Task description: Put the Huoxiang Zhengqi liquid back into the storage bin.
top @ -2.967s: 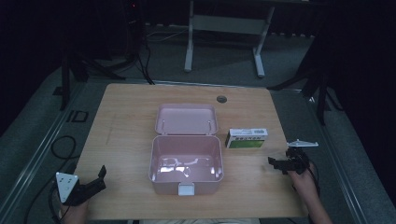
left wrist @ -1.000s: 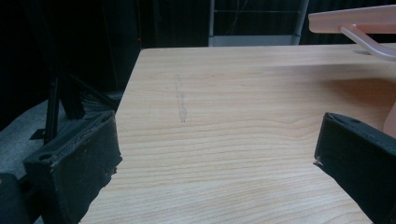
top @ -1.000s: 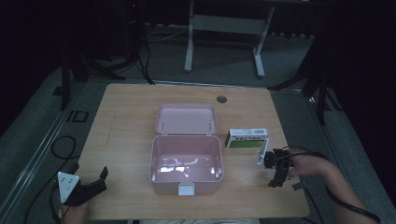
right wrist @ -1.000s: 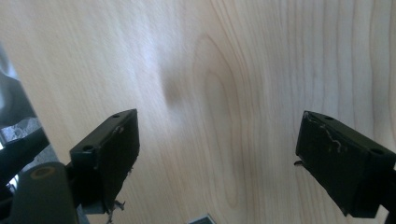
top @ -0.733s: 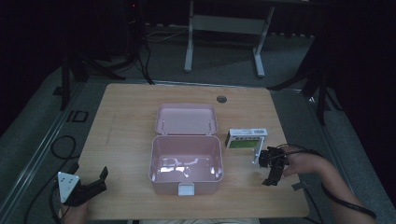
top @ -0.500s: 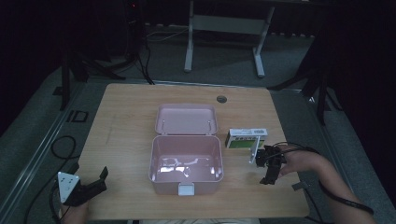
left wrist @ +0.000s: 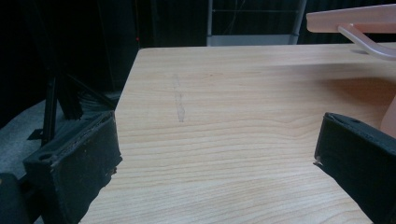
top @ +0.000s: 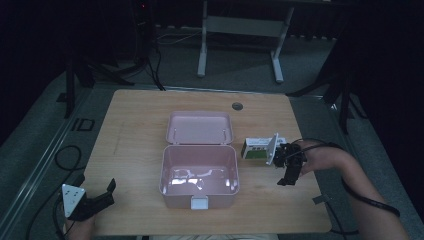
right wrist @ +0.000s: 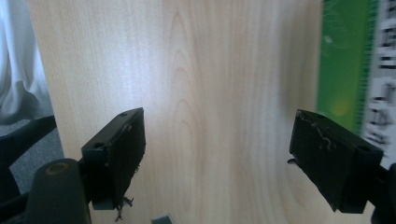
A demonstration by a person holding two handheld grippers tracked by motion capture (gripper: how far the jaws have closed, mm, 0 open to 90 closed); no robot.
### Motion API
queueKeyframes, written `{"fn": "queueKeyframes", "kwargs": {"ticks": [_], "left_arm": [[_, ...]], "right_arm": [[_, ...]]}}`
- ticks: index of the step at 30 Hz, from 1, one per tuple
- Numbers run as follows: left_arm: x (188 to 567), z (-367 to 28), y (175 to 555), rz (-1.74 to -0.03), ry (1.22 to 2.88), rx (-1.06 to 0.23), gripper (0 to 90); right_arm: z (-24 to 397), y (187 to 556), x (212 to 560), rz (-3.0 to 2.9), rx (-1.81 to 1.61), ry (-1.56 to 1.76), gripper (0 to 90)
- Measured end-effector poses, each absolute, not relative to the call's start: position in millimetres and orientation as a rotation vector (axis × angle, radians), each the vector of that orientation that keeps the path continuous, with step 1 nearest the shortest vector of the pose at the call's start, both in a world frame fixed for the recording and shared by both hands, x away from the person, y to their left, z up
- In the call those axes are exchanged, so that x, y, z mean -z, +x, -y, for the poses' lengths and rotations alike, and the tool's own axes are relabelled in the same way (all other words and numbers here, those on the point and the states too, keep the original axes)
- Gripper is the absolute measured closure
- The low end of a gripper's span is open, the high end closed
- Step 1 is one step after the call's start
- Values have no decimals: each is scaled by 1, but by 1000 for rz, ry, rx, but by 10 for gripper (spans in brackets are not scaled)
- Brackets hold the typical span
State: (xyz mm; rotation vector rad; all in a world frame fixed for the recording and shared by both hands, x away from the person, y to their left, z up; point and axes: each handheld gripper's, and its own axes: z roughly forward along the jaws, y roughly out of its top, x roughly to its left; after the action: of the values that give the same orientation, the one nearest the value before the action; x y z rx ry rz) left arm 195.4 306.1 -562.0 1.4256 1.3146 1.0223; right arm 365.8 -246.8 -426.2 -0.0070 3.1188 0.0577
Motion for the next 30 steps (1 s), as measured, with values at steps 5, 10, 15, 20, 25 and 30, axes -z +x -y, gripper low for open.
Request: {"fn": "queueKeyframes", "kwargs": {"ticks": [5, 10, 15, 20, 25, 30], "left_arm": [[562, -306, 195, -1314, 1426, -1023, 3], [562, -306, 196, -1314, 1428, -1023, 3], [562, -306, 195, -1314, 1427, -1022, 3], [562, -306, 195, -1313, 1427, -1020, 3], [562, -306, 195, -1312, 1427, -1017, 3], [562, -306, 195, -1311, 1428, -1017, 3]], "right_arm": [[247, 378, 416, -3110, -53, -7, 189], [246, 392, 405, -3096, -69, -3, 197], [243, 406, 398, -3080, -70, -7, 210], [237, 422, 397, -3063, -46, -8, 233], [232, 437, 398, -3064, -49, -13, 249], [228, 454, 406, -3070, -38, 6, 274]]}}
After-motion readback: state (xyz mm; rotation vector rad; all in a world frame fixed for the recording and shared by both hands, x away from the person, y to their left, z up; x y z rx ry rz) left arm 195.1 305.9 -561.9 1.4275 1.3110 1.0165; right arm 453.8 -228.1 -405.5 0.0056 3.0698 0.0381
